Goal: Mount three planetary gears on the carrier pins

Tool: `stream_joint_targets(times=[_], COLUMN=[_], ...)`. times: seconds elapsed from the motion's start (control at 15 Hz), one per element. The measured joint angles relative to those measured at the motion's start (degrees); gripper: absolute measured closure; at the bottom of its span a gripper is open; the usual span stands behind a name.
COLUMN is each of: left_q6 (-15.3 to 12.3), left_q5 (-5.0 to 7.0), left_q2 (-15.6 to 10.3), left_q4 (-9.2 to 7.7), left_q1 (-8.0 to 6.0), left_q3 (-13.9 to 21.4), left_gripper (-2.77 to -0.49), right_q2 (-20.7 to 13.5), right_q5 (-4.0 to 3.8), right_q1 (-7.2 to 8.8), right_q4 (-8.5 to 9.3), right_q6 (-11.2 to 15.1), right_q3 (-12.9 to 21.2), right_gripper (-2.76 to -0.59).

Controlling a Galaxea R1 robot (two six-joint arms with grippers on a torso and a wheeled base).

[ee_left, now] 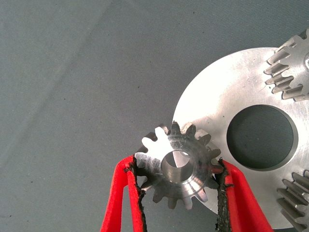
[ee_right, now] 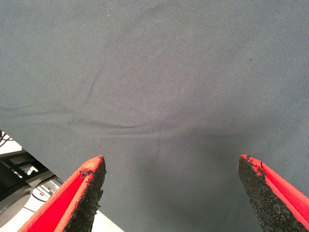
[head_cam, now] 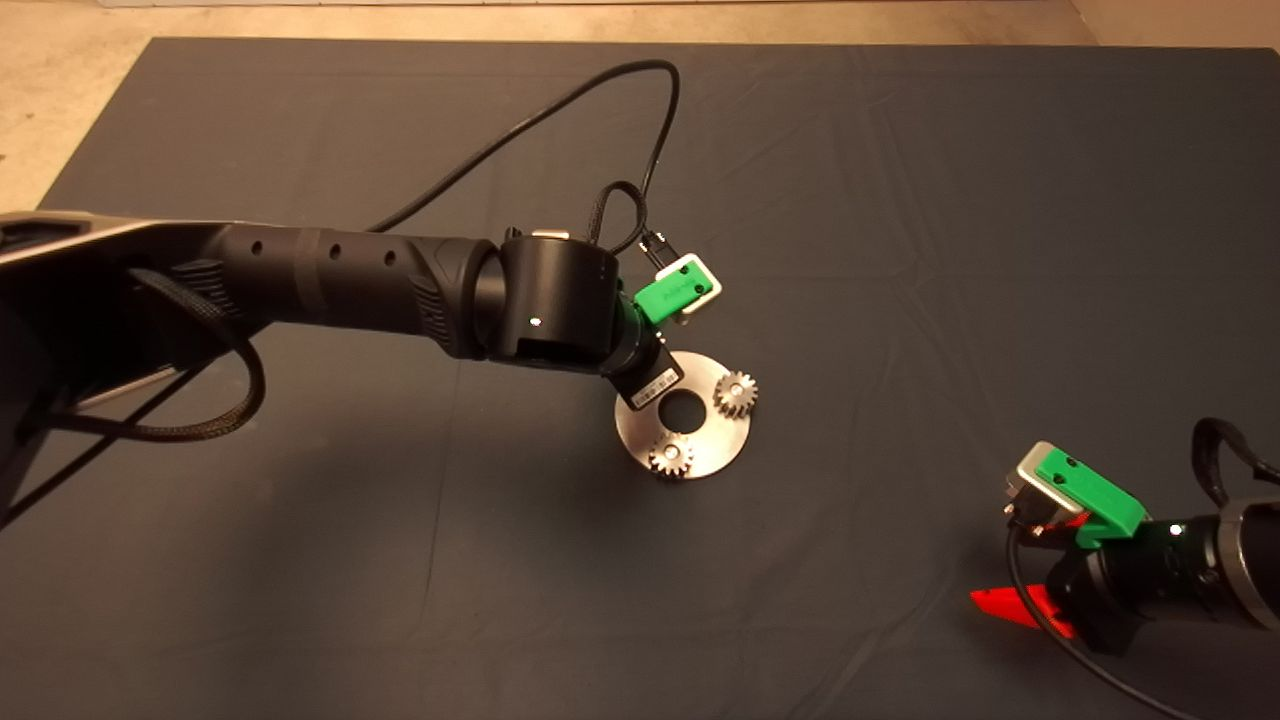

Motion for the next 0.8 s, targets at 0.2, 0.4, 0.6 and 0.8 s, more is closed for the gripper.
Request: stream_joint_targets(times=[0.2,0.4,0.6,0.8], left_q6=[0.0,0.0,0.0,0.0], left_q5=[-0.32,-0.87,-0.98,-1.00], left_q2=[0.0,0.0,0.0,0.0], left_q4=[0.01,0.07,0.55,0.66], left_q1=[0.00,0.01,0.35,0.34], left_q3=[0.0,0.0,0.0,0.0], left_gripper=[-0.55,-0.55,-0.55,-0.55], right_q2=[0.0,0.0,0.0,0.0], right_q5=[0.00,0.00,0.02,0.02], right_q1=[0.00,0.00,0.00,0.00], right_q4=[0.00,0.00,0.00,0.00], right_q6=[0.0,0.0,0.0,0.0], right_q3=[0.0,0.0,0.0,0.0], right_gripper=[-2.02,-2.02,-2.02,-2.02])
